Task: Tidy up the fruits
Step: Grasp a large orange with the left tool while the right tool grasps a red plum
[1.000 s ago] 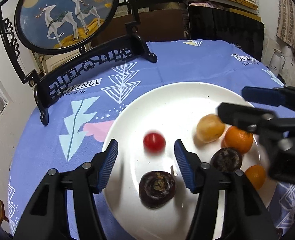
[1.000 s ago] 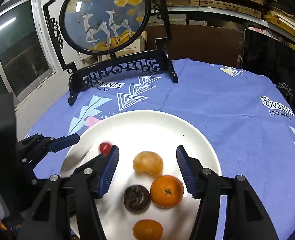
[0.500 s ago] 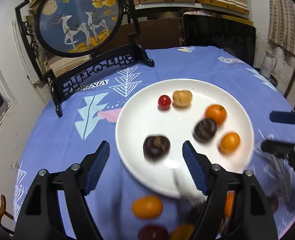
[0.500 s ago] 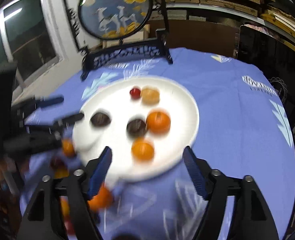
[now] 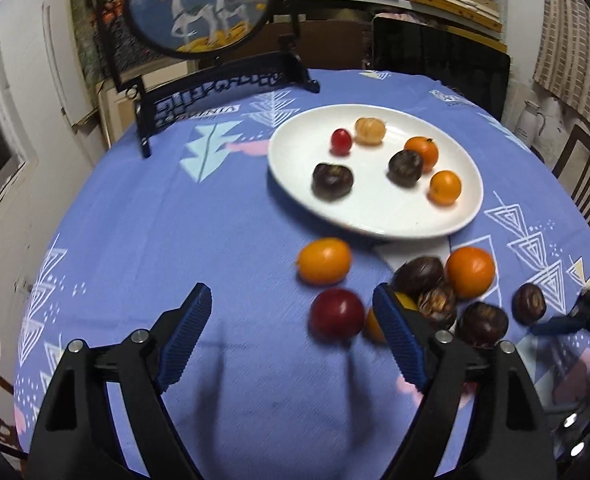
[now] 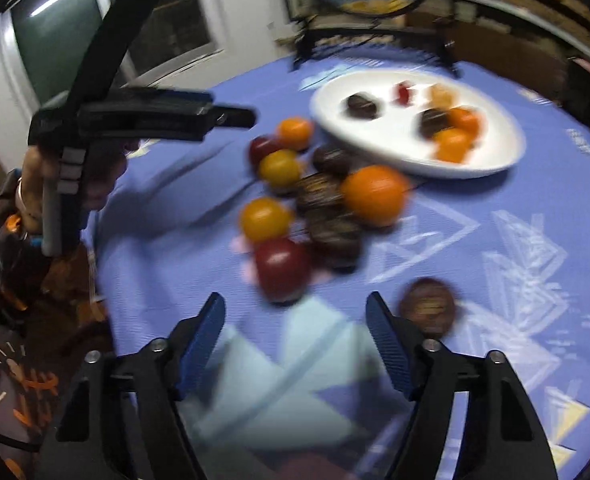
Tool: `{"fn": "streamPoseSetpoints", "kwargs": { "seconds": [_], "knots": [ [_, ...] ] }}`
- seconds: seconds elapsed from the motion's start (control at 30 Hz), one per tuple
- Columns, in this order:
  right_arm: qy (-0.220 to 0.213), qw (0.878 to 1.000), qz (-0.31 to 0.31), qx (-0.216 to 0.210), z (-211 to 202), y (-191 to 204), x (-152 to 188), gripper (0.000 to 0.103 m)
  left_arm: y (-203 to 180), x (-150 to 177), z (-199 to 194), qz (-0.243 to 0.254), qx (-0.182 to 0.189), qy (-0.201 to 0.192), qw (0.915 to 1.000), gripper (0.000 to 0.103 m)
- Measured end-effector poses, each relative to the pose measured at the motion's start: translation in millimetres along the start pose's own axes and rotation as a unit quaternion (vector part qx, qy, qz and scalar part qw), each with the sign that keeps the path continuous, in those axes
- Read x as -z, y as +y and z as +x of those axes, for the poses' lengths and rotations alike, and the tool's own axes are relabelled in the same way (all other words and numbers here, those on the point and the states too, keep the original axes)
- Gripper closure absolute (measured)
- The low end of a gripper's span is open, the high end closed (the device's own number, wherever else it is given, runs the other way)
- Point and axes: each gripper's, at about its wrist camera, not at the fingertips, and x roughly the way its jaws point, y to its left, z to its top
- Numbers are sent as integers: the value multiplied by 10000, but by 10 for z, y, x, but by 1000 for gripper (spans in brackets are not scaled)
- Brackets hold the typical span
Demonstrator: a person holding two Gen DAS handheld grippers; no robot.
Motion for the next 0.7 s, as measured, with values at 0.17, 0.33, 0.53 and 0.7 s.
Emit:
{"fn": "streamPoseSetpoints", "kwargs": {
  "seconds": [0.17,0.33,0.53,0.7],
  "knots": [
    [40,9998,146,-132,256,48,-87,66,3,130,-125,48,202,26,9998,21],
    [-25,10000,86,7,123,14,-20,66,-267,264,-160,503,768,160,9956,21],
    [-196,9979,517,346,-203,-244,185,66,-615,402,-14,989,1045,356,9889,21],
    [-267,9964,685,420,-272,-355,246,66,-727,448,218,951,1254,776,9845,55]
  ]
}}
